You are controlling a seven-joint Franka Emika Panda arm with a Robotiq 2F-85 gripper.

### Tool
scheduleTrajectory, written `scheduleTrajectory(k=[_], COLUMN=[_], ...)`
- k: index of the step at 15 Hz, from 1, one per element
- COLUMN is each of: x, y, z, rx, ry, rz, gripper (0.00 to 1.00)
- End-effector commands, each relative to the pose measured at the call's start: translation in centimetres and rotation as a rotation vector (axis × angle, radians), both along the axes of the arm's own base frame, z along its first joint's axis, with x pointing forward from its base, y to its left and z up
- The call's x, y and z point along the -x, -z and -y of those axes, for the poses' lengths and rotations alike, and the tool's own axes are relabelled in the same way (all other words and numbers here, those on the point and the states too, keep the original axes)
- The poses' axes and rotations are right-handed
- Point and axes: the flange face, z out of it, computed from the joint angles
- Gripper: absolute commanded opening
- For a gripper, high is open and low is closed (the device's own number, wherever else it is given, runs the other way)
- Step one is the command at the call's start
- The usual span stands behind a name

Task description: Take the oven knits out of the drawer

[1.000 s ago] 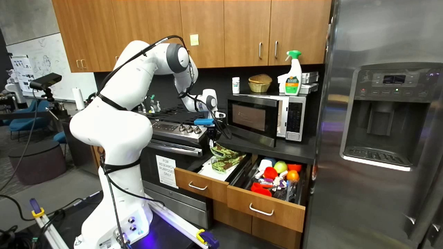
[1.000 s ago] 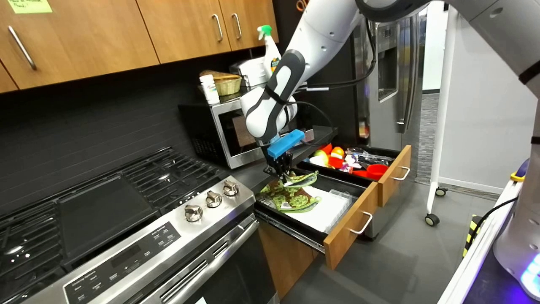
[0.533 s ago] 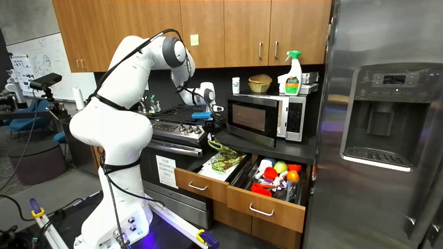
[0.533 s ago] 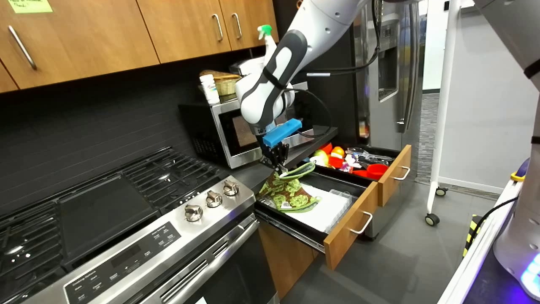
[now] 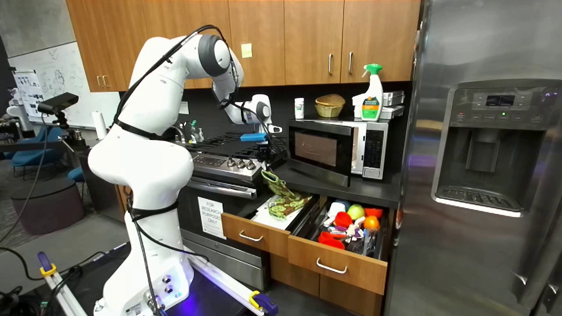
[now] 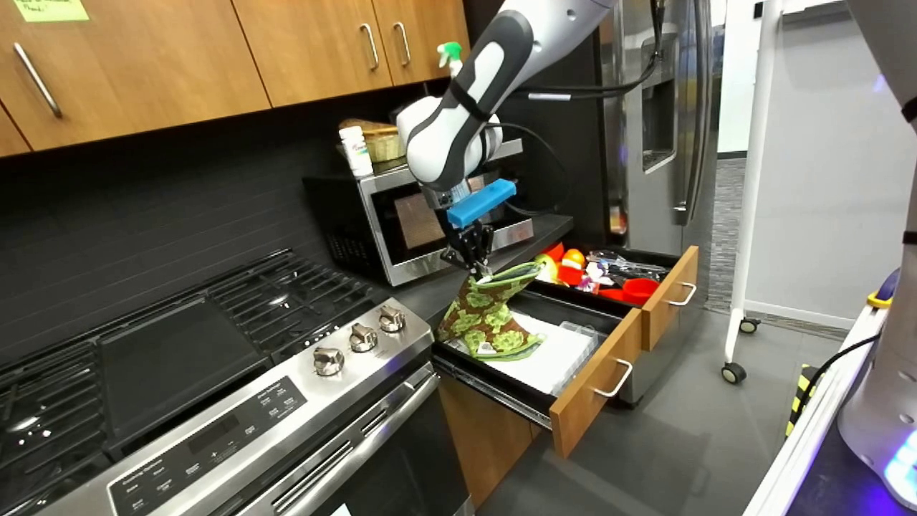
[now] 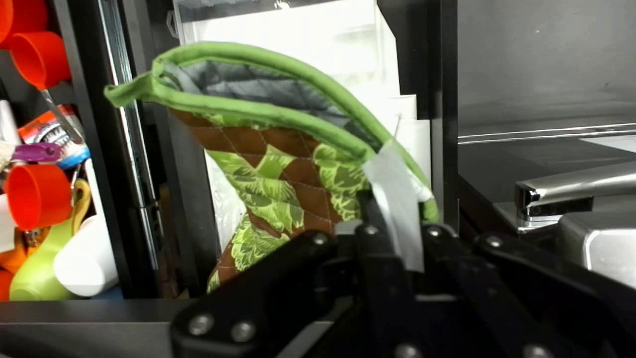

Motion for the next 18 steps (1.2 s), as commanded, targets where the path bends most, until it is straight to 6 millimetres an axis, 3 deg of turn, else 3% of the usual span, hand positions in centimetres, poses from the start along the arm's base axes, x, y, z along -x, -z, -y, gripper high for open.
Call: scheduleTrajectory(k=[1, 9, 18], x=[1.6, 2.6, 2.5], y=[-2.4, -3.9, -5.1], z=[0.9, 0.8, -1.3], rx=[0.007, 0.009, -0.018], ry=[0.003, -0.006, -0.048], rz=[-0.014, -0.041, -0.051], gripper=[0.03, 0.03, 0.03])
